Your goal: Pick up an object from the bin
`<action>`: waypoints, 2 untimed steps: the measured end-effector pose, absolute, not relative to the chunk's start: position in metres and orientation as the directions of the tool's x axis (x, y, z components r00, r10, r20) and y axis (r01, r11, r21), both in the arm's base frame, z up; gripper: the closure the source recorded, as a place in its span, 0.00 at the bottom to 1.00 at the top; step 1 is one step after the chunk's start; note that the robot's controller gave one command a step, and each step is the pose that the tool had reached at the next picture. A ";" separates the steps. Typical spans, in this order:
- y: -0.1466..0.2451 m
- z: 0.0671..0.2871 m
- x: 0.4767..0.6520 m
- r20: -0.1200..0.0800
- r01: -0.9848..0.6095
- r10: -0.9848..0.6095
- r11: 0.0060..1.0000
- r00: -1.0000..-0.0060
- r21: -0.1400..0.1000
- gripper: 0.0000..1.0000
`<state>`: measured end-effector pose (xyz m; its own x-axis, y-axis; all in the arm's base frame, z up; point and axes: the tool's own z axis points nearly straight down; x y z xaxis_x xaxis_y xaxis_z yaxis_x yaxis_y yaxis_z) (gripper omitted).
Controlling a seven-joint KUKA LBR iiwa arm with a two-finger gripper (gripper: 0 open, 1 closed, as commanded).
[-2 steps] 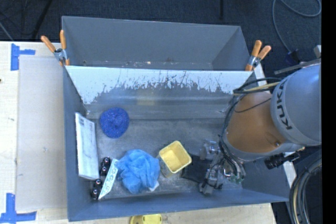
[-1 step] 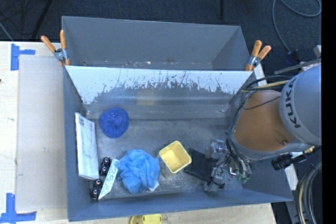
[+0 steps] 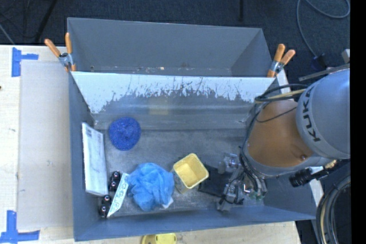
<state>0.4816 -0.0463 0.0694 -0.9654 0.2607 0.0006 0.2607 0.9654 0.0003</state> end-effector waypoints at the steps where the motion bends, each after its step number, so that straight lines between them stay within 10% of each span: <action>1: -0.065 0.068 0.485 0.003 0.264 0.264 0.965 -0.965 0.001 1.00; 2: -0.065 0.068 0.485 0.003 0.263 0.263 0.965 -0.965 0.001 1.00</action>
Offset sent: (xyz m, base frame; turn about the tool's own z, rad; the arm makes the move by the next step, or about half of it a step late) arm 0.0000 0.0000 0.0000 0.0000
